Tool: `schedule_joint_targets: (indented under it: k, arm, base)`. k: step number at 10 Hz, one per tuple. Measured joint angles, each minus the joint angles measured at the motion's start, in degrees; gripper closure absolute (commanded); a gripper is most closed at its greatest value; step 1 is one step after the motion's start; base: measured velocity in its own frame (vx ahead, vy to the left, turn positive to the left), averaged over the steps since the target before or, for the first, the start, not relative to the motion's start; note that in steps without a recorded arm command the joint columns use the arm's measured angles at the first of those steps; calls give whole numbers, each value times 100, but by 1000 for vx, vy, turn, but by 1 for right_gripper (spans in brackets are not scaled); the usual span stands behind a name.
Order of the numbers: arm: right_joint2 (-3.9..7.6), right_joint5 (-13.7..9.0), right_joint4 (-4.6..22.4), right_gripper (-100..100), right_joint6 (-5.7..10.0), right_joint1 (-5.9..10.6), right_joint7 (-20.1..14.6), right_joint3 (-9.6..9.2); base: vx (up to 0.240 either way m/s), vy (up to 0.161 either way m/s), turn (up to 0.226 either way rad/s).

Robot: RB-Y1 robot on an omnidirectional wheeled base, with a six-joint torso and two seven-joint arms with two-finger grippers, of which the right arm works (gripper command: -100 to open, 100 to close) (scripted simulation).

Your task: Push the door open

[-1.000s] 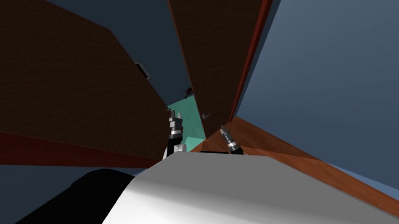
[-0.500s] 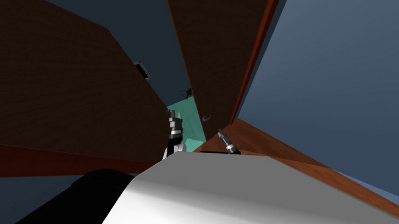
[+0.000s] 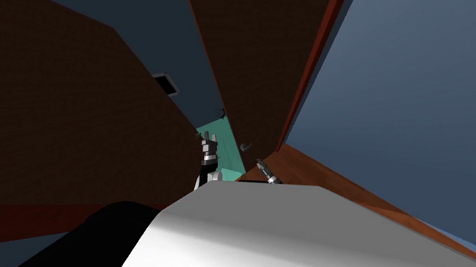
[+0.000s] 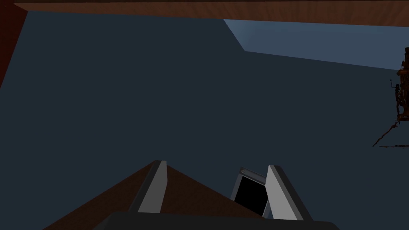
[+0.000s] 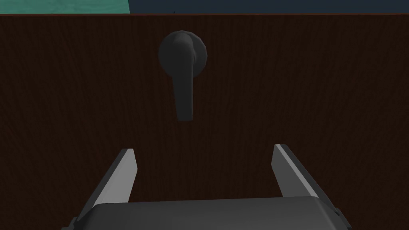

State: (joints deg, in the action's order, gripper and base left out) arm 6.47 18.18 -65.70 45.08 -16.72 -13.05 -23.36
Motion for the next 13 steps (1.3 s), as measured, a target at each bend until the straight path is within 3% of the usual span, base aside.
schedule_joint_targets:
  k: [3,10,11,13]
  arm:
    - [37,86,161,-100,0,34,-93,-123]
    - [-169,-13,430,-100,-128,310,-7,-34]
    - [-174,-15,434,100,-132,317,-3,-33]
    - [-170,-13,430,100,-128,313,-6,-34]
  base:
    - [138,13,20]
    - [153,106,33]
    - [-8,-4,-7]
    - [-28,-18,1]
